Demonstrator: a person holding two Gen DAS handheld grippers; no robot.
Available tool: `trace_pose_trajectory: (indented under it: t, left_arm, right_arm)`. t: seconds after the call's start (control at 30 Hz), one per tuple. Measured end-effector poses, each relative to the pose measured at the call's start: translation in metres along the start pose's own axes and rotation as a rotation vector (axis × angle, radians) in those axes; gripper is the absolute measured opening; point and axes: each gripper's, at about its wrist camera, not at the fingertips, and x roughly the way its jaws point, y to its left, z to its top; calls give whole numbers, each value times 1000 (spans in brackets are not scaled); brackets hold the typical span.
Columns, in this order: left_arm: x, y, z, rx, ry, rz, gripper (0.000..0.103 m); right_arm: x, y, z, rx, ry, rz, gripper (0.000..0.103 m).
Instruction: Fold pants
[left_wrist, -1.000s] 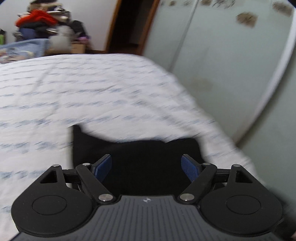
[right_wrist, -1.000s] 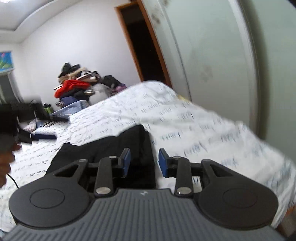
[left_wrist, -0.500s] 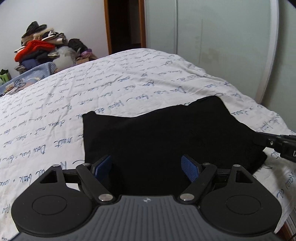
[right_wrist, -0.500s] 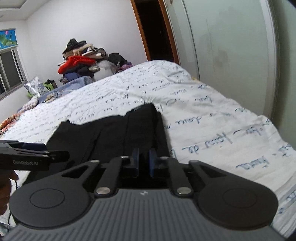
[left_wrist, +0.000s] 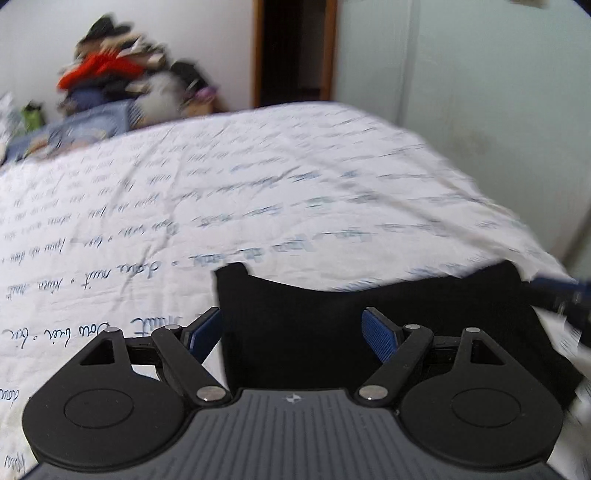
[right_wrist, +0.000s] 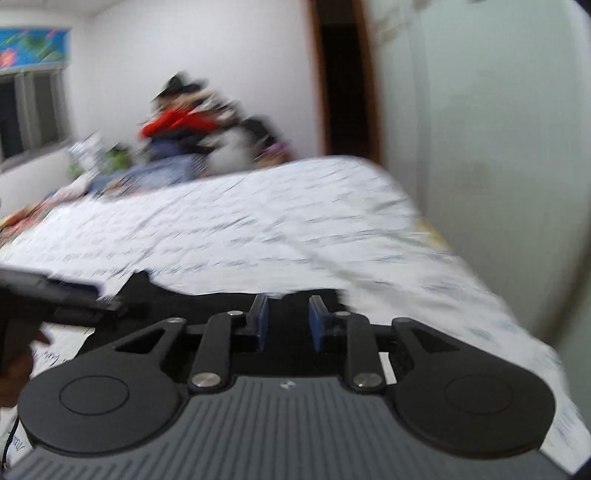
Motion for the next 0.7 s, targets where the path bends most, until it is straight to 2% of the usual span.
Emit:
trace_pose_trajectory:
  t: [0.07, 0.1, 0.2, 0.27, 0.37, 0.43, 0.47, 0.53, 0.6, 0.63, 0.7]
  left_arm:
    - [22, 7, 6, -1, 36, 40, 82]
    - [32, 10, 8, 4, 57, 54, 82]
    - [42, 21, 7, -44, 85, 55, 83]
    - [27, 23, 3, -60, 50, 52, 82]
    - [3, 14, -5, -50, 25, 71, 82]
    - [-8, 6, -11, -59, 35, 39, 82]
    - [-11, 2, -16, -60, 39, 18, 82]
    - [-9, -11, -25, -28, 66, 8, 83]
    - [-1, -26, -31, 48, 73, 61, 83]
    - [-2, -30, -34, 70, 64, 82, 83]
    - [-11, -32, -36, 69, 41, 94, 83]
  right_arm:
    - [37, 2, 8, -10, 92, 50, 22]
    - [55, 0, 9, -16, 132, 43, 19]
    - [90, -12, 7, -2, 199, 2, 22]
    - [82, -12, 12, 27, 183, -9, 20]
    - [43, 13, 10, -81, 94, -66, 32]
    - [18, 27, 4, -132, 71, -37, 40]
    - [10, 32, -1, -160, 70, -36, 41]
    - [8, 42, -13, -230, 90, -84, 50]
    - [24, 40, -28, -286, 131, -169, 59]
    - [30, 35, -31, -274, 140, -181, 66]
    - [23, 27, -27, -186, 134, -170, 66]
